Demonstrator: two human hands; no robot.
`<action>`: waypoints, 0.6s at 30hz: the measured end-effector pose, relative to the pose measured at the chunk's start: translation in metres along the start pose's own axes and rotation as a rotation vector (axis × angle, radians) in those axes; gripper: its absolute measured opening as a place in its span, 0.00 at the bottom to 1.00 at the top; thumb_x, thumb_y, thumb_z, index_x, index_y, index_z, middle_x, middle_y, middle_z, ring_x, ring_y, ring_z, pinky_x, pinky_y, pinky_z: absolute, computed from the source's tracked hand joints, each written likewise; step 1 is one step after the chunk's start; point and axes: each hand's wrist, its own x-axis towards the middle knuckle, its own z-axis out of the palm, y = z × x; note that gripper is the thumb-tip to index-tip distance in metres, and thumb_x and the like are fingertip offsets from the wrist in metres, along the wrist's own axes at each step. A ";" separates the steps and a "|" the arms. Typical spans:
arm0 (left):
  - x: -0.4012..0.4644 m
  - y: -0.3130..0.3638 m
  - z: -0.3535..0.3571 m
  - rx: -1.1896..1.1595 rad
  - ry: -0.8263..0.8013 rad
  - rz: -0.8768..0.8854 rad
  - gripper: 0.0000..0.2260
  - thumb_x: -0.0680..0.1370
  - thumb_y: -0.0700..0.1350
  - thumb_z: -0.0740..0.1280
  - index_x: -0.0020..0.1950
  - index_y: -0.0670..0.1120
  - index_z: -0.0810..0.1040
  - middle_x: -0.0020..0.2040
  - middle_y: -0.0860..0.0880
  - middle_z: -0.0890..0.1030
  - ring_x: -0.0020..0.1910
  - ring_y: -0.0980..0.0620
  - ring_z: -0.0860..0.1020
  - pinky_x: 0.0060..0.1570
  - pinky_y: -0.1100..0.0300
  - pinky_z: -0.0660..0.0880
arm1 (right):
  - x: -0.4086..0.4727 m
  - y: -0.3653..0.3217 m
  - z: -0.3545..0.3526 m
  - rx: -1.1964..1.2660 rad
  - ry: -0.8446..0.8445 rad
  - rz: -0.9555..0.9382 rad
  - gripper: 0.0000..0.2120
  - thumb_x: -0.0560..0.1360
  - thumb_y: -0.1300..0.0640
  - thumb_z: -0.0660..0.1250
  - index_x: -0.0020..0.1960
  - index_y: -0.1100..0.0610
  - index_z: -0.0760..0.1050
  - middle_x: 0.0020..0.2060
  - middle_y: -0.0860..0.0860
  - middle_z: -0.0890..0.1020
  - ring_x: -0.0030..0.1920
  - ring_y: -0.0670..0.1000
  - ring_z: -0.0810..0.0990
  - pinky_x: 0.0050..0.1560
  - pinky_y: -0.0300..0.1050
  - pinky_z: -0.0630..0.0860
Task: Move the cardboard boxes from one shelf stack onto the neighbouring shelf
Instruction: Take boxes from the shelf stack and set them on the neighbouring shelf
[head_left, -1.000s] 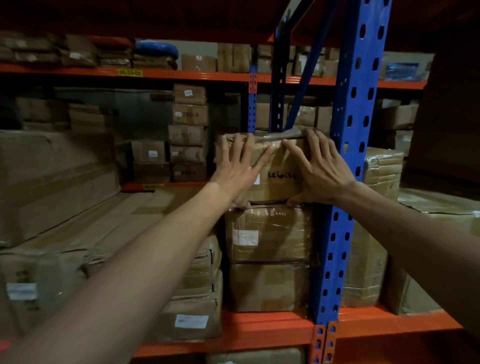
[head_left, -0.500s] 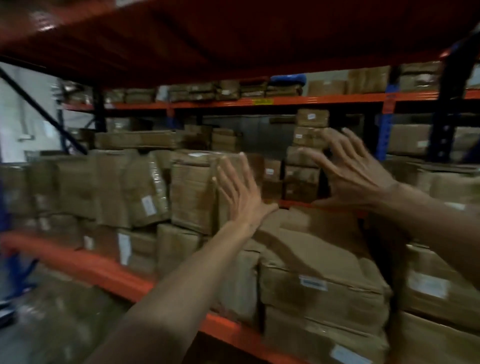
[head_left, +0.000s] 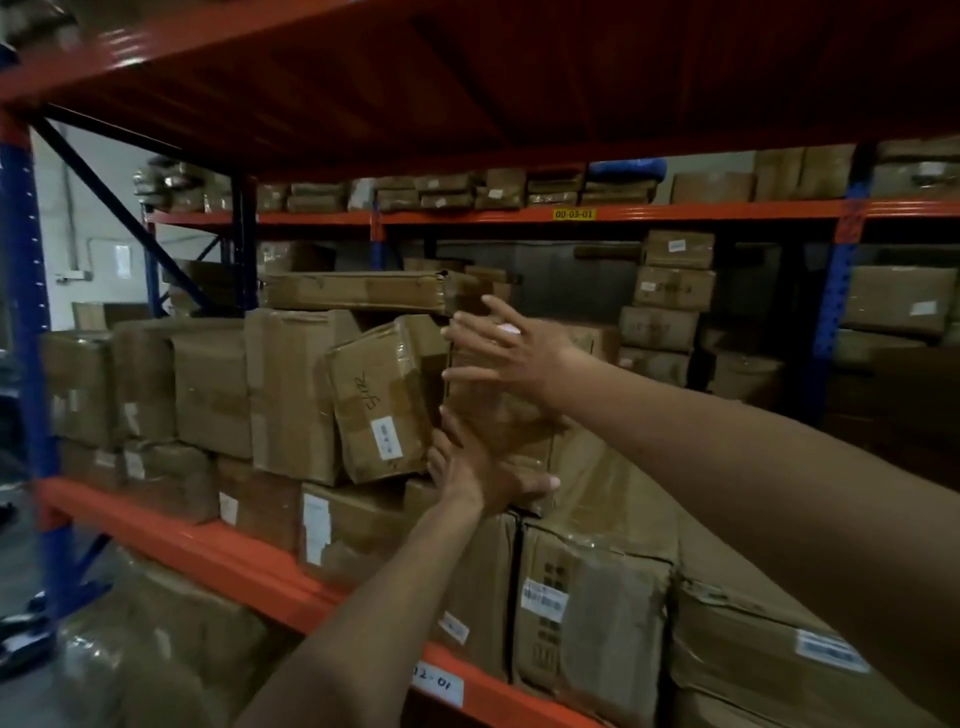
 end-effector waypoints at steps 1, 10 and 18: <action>0.002 -0.001 0.006 -0.014 0.011 0.025 0.77 0.49 0.72 0.77 0.71 0.47 0.20 0.78 0.38 0.37 0.77 0.36 0.42 0.74 0.41 0.46 | 0.010 -0.003 -0.002 -0.041 -0.038 -0.040 0.63 0.67 0.43 0.75 0.76 0.44 0.24 0.76 0.57 0.27 0.74 0.62 0.26 0.72 0.69 0.31; 0.011 -0.012 0.029 -0.149 0.186 0.101 0.75 0.49 0.66 0.80 0.73 0.53 0.25 0.76 0.41 0.46 0.73 0.37 0.50 0.70 0.35 0.53 | 0.050 -0.003 -0.023 -0.213 -0.267 -0.234 0.66 0.61 0.40 0.79 0.78 0.41 0.31 0.79 0.56 0.34 0.77 0.61 0.31 0.71 0.69 0.32; 0.009 0.005 0.022 -0.030 0.178 0.292 0.74 0.49 0.67 0.80 0.73 0.52 0.26 0.76 0.38 0.46 0.73 0.34 0.51 0.69 0.29 0.51 | -0.003 0.027 -0.014 -0.045 -0.213 -0.174 0.69 0.57 0.33 0.79 0.79 0.50 0.34 0.78 0.65 0.42 0.77 0.67 0.44 0.71 0.70 0.59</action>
